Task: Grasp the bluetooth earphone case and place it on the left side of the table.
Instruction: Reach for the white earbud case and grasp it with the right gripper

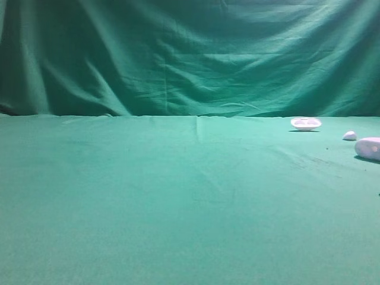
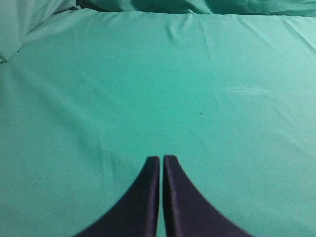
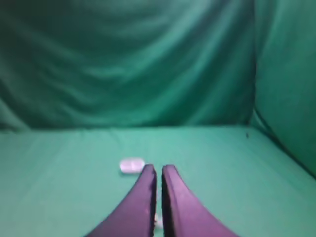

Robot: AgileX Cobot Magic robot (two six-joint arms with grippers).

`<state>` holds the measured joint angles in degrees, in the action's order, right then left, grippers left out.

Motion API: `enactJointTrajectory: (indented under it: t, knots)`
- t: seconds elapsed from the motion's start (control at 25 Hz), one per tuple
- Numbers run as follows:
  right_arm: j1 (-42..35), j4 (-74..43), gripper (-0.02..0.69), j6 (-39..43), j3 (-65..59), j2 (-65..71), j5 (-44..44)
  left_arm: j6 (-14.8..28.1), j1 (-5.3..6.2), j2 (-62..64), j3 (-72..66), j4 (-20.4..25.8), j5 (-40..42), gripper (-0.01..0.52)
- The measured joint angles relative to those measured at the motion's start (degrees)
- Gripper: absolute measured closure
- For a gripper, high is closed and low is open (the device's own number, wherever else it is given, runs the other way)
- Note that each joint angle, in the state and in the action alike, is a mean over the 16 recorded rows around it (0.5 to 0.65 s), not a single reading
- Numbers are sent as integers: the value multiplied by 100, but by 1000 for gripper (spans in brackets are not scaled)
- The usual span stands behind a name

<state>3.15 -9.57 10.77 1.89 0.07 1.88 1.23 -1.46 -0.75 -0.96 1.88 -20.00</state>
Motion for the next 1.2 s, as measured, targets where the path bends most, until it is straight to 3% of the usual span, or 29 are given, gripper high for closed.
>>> enactJointTrajectory:
  t: [0.16,0.6,0.96,1.2]
  knots:
    - [0,240,665,159,578,337,620,0,0,0,0,0,0,514]
    - [84,676,665,-246,2360,2434,3724,0,0,0,0,0,0,514]
    - [550,865,651,-1363,3043,4631,4188,0,0,0,0,0,0,514]
    - [838,886,522,-1824,3657,6275,4255,0,0,0,0,0,0,514]
